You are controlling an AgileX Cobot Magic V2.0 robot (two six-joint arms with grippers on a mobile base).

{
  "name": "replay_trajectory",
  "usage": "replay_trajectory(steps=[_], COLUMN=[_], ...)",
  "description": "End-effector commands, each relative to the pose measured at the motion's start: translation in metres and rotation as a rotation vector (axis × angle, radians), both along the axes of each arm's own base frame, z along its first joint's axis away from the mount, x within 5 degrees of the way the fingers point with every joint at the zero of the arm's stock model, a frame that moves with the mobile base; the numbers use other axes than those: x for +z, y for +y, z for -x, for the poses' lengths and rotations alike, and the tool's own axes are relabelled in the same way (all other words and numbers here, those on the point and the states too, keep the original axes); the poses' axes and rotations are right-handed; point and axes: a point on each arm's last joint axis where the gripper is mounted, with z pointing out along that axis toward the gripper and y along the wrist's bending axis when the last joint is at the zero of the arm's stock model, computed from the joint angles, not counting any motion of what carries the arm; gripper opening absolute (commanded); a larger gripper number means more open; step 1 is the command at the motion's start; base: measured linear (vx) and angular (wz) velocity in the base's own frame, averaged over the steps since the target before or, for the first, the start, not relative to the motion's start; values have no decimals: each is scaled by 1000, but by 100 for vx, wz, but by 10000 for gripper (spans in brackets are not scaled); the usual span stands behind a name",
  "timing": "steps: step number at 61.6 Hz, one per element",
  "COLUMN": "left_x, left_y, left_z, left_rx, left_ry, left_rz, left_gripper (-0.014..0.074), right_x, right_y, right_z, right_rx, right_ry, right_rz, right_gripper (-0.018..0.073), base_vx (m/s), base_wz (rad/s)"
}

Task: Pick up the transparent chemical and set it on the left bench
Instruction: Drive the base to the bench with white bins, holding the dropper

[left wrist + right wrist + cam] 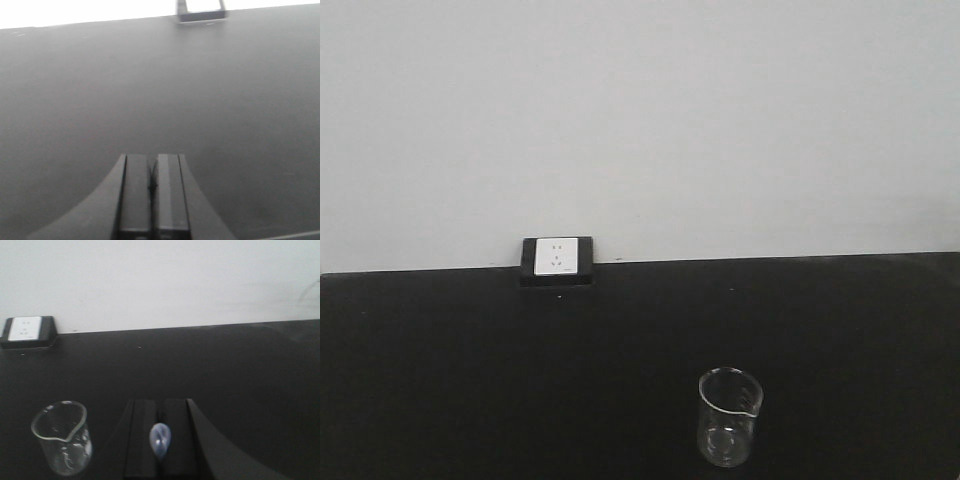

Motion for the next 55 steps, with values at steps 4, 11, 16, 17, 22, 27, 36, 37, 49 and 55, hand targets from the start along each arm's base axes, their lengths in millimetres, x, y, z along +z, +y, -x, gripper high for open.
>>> replay_trajectory(steps=[4, 11, 16, 17, 22, 27, 36, 37, 49, 55], left_x=[3, 3, 3, 3, 3, 3, 3, 3, 3, 3], left_y=[0, 0, 0, 0, 0, 0, 0, 0, 0, 0], left_z=[1, 1, 1, 1, 1, 1, 1, 1, 1, 1], left_rx=[-1, -1, -1, -1, -1, -1, -1, -1, -1, -1], left_ry=[-81, -81, -81, -81, -81, -81, -81, -81, -81, -81], left_rz=[14, 14, 14, 14, 14, 14, 14, 14, 14, 14], left_gripper=[-3, -3, -3, -3, -3, -3, -3, -3, -3, -3], right_x=[16, 16, 16, 16, 16, 16, 16, 16, 16, 16], right_y=[2, 2, 2, 2, 2, 2, 2, 2, 2, 2], right_z=[0, 0, 0, 0, 0, 0, 0, 0, 0, 0], right_rx=[30, 30, 30, 30, 30, 30, 30, 30, 30, 30], right_ry=[-95, -95, -95, -95, -95, -95, -95, -95, -95, -95], right_rz=[4, 4, 4, 4, 4, 4, 4, 4, 4, 4], right_gripper=[-3, -3, -3, -3, -3, -3, -3, -3, -3, -3], base_vx=[-10, -11, -13, -14, -15, -17, -19, -21, -24, -29], base_wz=[-38, -44, -48, -48, -47, -44, -35, -25, -14, 3])
